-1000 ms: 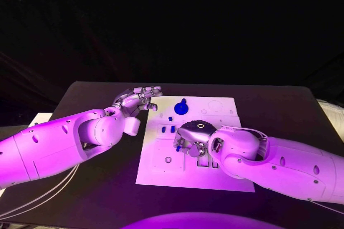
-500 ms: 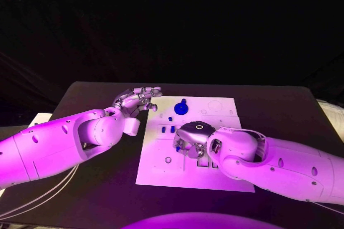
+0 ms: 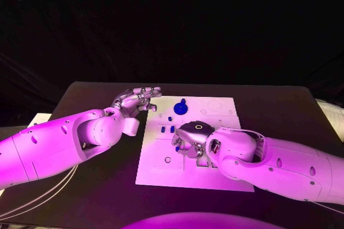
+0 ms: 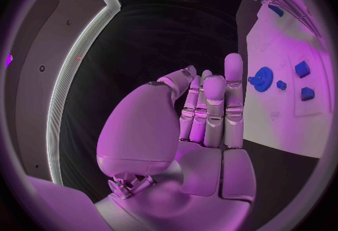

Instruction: Assemble the parts on the task board

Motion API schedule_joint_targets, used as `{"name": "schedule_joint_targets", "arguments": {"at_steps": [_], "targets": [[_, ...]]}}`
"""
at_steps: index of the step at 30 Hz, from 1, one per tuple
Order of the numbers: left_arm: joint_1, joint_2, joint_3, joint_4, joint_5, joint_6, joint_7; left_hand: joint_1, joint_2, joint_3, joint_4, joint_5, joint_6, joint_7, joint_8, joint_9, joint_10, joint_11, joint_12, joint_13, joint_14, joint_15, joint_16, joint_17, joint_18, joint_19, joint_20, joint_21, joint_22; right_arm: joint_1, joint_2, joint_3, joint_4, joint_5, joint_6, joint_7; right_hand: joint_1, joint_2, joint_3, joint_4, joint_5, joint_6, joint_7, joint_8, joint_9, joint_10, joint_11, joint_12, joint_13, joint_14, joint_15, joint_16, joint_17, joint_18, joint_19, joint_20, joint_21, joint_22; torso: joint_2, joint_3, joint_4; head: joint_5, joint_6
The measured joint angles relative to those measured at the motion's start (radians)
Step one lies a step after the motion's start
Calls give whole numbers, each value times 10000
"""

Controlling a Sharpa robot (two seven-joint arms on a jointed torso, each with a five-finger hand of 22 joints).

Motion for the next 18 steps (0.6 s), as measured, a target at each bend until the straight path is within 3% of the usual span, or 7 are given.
{"name": "schedule_joint_targets", "arguments": {"at_steps": [3,7,10,13,18], "targets": [[0,-1,0,4,-20,13,-9,0,0,0,0,0,0,0,0,0,0,0,0,0,0,0,0,0,-1,0,0,0,0,-4,-109,-5,31,12,-110,-17,-17,17,-16,-16,0,-7,4,0,0,-68,61,-2,-10,0,0,0,-56,0,0,0,0,13,0,1,-3,-18,25],[0,-6,0,5,-37,28,-20,0,0,0,0,0,0,0,0,0,0,0,0,0,0,0,0,0,0,0,0,0,0,-19,-495,-9,229,20,-279,-70,-17,18,-58,-58,41,52,26,-1,0,4,-10,81,57,-36,35,0,-144,0,0,0,0,13,-1,4,-7,-46,55],[0,-19,0,7,-47,37,-26,0,0,0,0,0,0,0,0,0,0,0,0,0,0,0,0,0,0,0,0,0,1,-5,-926,66,544,24,-436,-121,-17,18,-97,-59,41,71,8,-1,-3,40,-45,127,61,-36,35,-40,-185,0,2,2,0,15,0,6,-10,-74,78],[-1,-35,0,7,-55,43,-29,0,0,1,0,0,0,0,0,0,0,0,0,0,0,0,0,1,0,0,0,0,1,154,-1306,148,802,24,-623,-186,-17,17,-207,-63,41,98,-31,-1,-35,36,-49,176,44,-35,35,-40,-170,0,37,36,0,23,-1,6,-15,-116,110],[-1,-41,0,14,-65,53,-31,0,0,1,0,0,0,0,0,1,0,0,0,0,0,0,0,1,-1,0,0,0,1,578,-1936,229,1056,27,-847,-345,-83,-48,-508,-24,-280,-29,-225,-2,-88,-241,-211,113,27,-36,35,-40,-167,-1,37,36,0,23,-3,5,-16,-220,186]]}}
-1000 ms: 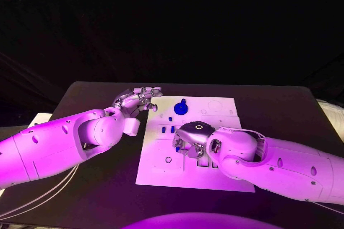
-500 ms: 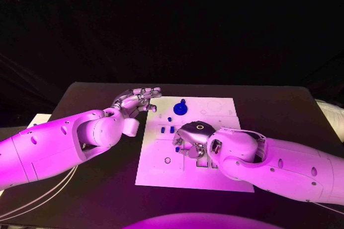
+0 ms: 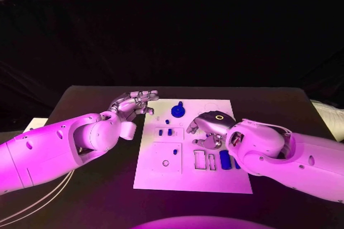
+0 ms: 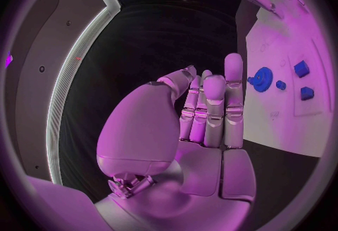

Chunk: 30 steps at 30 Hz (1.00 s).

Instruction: Assemble the parts on the task board

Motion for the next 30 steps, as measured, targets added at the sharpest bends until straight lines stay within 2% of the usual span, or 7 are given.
{"name": "schedule_joint_targets", "arguments": {"at_steps": [5,11,16,18,23,25,30], "targets": [[0,-5,0,26,-7,15,0,0,0,0,0,0,0,0,0,1,0,0,0,0,0,0,0,0,0,0,0,0,0,239,-551,19,7,10,-44,-201,-35,-45,-310,34,-50,-105,-105,0,-28,-186,-48,-52,0,39,-39,41,-4,0,12,-13,0,-1,-1,-5,7,-93,68],[-1,-19,0,40,-11,29,0,0,0,0,0,0,0,0,0,1,0,0,0,0,0,0,0,1,-1,0,0,0,1,288,-784,18,-74,-1,10,-338,28,-108,-542,110,-50,-119,-197,-1,-38,-276,-100,-52,0,39,-39,40,-40,0,39,-40,0,-15,4,1,7,-133,96],[-1,-19,0,46,-13,40,0,0,0,0,0,0,0,0,0,1,0,0,0,0,0,0,0,1,1,0,0,0,1,292,-804,12,-156,-15,145,-392,28,-108,-651,162,-50,-115,-271,-1,-38,-313,-64,-52,0,39,-39,40,-69,0,39,-40,0,-15,4,1,18,-163,113],[-1,-19,0,46,-14,44,0,0,0,0,0,0,0,0,0,1,0,0,0,0,0,0,0,1,1,0,0,0,1,291,-787,11,-192,-18,216,-405,50,-87,-680,191,-50,-82,-304,-1,-38,-243,5,-6,8,39,-38,40,-91,0,39,-40,0,-15,6,1,23,-166,120],[-2,-19,0,46,-15,49,0,0,0,0,0,0,0,0,0,1,0,0,0,0,0,0,0,1,1,0,0,0,1,276,-701,-3,-284,-24,459,-426,156,20,-697,208,-50,-12,-331,-1,-38,-58,28,119,15,38,-39,40,-106,0,39,-40,0,-15,10,1,32,-159,123],[-2,-20,0,46,-15,50,0,0,0,0,0,0,0,0,0,-9,0,0,18,0,0,0,0,-8,1,0,0,0,1,273,-668,-5,-328,-27,544,-434,211,75,-720,231,-50,65,-257,-1,-24,90,7,182,15,38,-39,40,-106,0,39,-40,0,-15,11,1,32,-154,124],[-3,-24,-1,46,-17,53,0,0,0,0,1,0,1,0,0,-8,0,0,46,0,0,0,0,-11,1,0,0,0,1,261,-565,-16,-457,-37,779,-460,331,195,-720,231,-50,364,-210,73,10,414,-28,328,14,38,-39,84,-120,0,38,-40,0,8,13,-1,29,-157,124]]}}
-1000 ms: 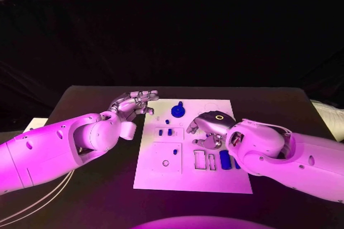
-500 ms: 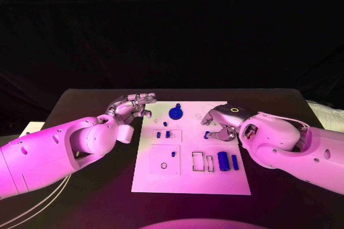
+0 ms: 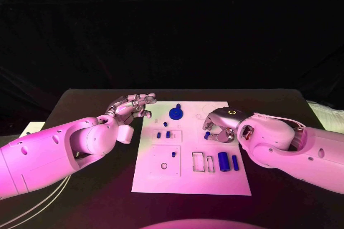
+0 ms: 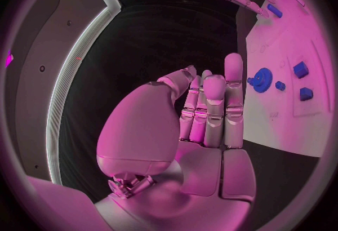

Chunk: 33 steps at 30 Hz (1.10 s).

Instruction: Assemble the parts on the task board

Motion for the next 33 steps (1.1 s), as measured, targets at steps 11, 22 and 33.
{"name": "schedule_joint_targets", "arguments": {"at_steps": [11,22,33], "targets": [[0,-1,0,-1,-2,4,0,0,0,0,0,0,0,0,0,1,0,0,0,0,0,0,0,1,-1,0,0,0,0,-51,192,-11,-133,-9,264,2,159,159,336,82,0,500,33,77,61,654,-92,89,-1,-37,-37,41,-42,0,36,-36,0,52,1,2,-5,-1,-20],[-1,-1,0,-9,-5,10,-5,0,0,0,0,0,0,0,0,1,0,0,0,0,0,0,0,2,-1,0,0,0,0,-85,294,-12,-265,-127,302,9,333,333,821,-43,-25,921,20,194,101,1109,-180,75,-16,-3,-148,150,30,0,129,-130,88,227,-4,5,-5,2,-43],[-2,4,0,-20,-6,15,-8,0,0,0,0,0,0,0,0,2,0,0,0,0,0,0,0,2,0,0,0,0,1,-112,182,-16,-41,-254,-265,13,466,407,1288,-386,-56,1170,58,313,238,1347,-83,99,36,-3,-218,248,106,0,269,-195,310,604,-11,2,-6,-10,-35]]}}
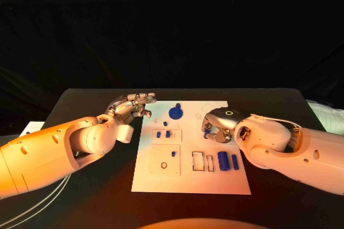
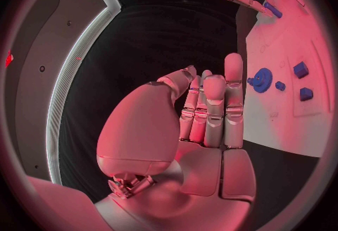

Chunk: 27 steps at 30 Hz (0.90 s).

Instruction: Assemble the parts on the task board

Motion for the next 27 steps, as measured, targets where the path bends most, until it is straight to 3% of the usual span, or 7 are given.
{"name": "schedule_joint_targets", "arguments": {"at_steps": [9,15,22,27], "targets": [[-6,-1,-1,-4,-1,8,0,0,0,0,0,0,0,0,0,0,0,0,0,0,0,0,0,0,0,0,0,0,0,143,-369,148,877,232,-731,22,13,-14,183,-115,0,11,11,-1,11,35,35,-54,-2,0,0,37,18,0,0,0,79,61,-7,-6,0,-1,36],[-14,17,-1,-9,-1,14,0,0,0,0,0,0,0,0,0,1,0,0,0,0,0,0,0,0,0,0,0,-18,0,77,14,156,1247,494,-859,76,26,-26,250,-152,-3,9,11,-4,10,35,35,-84,-6,0,1,37,17,1,34,35,79,62,-1,-7,1,46,49],[-18,91,-1,-33,-2,16,5,0,0,0,0,0,0,0,0,1,0,0,0,0,0,0,0,1,-1,0,0,-36,0,-37,990,-31,1211,496,-871,205,26,-26,298,-156,-9,5,13,-10,2,35,35,-138,-18,0,1,36,16,1,35,36,78,66,3,-12,21,128,27],[-20,128,-1,-39,-2,16,8,0,0,-18,-18,0,0,0,0,1,0,0,0,0,0,0,0,-2,0,0,0,-36,-4,-306,1645,-157,1034,492,-832,360,26,-26,344,-202,-17,-46,62,-68,-2,35,35,-171,-18,0,1,36,0,1,35,37,78,50,12,-22,25,227,-28]]}}
